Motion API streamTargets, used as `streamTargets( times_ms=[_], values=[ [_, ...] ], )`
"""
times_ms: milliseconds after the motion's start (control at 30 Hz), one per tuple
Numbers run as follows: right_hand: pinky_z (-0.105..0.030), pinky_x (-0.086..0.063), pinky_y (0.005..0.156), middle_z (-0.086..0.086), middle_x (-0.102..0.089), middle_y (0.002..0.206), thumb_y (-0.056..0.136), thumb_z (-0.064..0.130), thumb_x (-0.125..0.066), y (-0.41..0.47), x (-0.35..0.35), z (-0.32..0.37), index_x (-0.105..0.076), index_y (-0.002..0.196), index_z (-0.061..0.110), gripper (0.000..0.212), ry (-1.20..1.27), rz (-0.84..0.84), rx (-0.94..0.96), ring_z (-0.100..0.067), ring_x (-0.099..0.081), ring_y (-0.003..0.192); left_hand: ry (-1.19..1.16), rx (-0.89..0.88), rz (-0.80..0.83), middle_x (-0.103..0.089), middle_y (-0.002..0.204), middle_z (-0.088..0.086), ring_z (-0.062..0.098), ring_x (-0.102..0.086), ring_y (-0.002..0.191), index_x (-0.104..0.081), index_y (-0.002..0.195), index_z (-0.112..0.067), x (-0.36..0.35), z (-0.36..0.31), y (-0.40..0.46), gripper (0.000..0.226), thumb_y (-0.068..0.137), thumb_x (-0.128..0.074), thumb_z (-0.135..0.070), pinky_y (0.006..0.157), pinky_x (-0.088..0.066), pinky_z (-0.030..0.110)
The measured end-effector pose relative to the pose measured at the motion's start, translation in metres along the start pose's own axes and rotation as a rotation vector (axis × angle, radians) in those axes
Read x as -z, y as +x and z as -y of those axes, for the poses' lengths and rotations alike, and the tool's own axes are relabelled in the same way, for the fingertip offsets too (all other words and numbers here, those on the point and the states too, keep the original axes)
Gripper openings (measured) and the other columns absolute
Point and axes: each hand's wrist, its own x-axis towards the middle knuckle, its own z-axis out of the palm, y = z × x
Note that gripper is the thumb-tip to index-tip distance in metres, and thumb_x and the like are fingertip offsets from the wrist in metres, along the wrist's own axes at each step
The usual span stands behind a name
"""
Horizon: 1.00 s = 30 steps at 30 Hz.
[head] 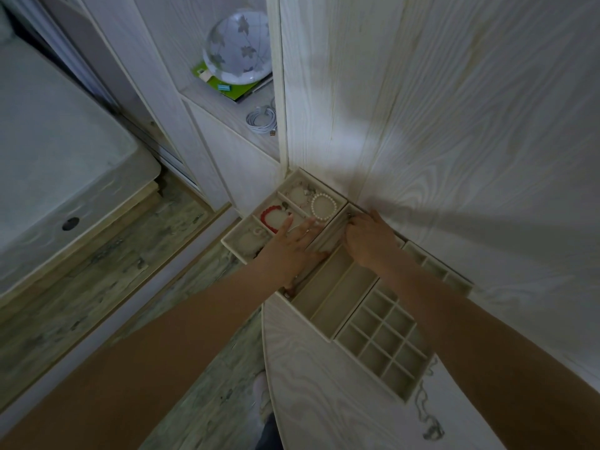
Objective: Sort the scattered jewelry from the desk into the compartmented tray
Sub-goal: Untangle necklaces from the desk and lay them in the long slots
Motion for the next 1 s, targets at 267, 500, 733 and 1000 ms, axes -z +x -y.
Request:
streamTargets(
  times_ms=[267, 500, 733, 1000],
  values=[
    [-0.040, -0.011, 0.116, -0.010, -0.055, 0.127, 0.099, 0.022, -0.038, -0.006, 0.000, 0.003, -0.065, 0.112, 0.009, 0.033, 0.008, -0.033, -0.005, -0.026, -0.041, 0.128, -0.060, 0.011, -0.002, 0.014, 0.156, 0.014, 0.033, 0.015, 0.143, -0.003, 0.150, -0.035, -0.001, 0.000, -0.002, 0.102, 0.075, -0.072, -0.042, 0.110, 0.011, 0.055],
    [-0.041, -0.014, 0.117, -0.008, -0.058, 0.125, 0.099, 0.026, -0.038, -0.007, 0.005, 0.008, -0.066, 0.111, 0.012, 0.033, -0.045, 0.027, 0.018, -0.025, -0.041, 0.128, -0.072, 0.004, -0.012, 0.014, 0.157, 0.013, 0.032, 0.013, 0.144, -0.008, 0.149, -0.034, 0.001, -0.001, -0.004, 0.097, 0.076, -0.072, -0.043, 0.111, 0.010, 0.054],
    [-0.039, -0.011, 0.117, -0.008, -0.050, 0.136, 0.101, 0.028, -0.034, -0.018, 0.009, 0.012, -0.058, 0.124, 0.008, 0.039, 0.128, -0.062, -0.054, -0.023, -0.034, 0.134, -0.257, 0.018, -0.111, 0.000, 0.158, 0.012, 0.030, 0.003, 0.145, -0.021, 0.148, -0.027, 0.006, -0.002, -0.011, 0.067, 0.090, -0.055, -0.022, 0.114, 0.005, 0.052],
    [-0.032, -0.031, 0.102, -0.010, -0.053, 0.129, 0.098, 0.019, -0.039, -0.076, 0.012, 0.007, -0.056, 0.125, 0.007, 0.033, 0.425, -0.228, -0.215, -0.026, -0.044, 0.123, -0.600, 0.065, -0.302, -0.038, 0.144, 0.000, 0.023, -0.035, 0.131, -0.041, 0.137, -0.018, 0.037, -0.035, -0.013, 0.043, 0.095, -0.045, -0.015, 0.103, -0.028, 0.035]
  ],
)
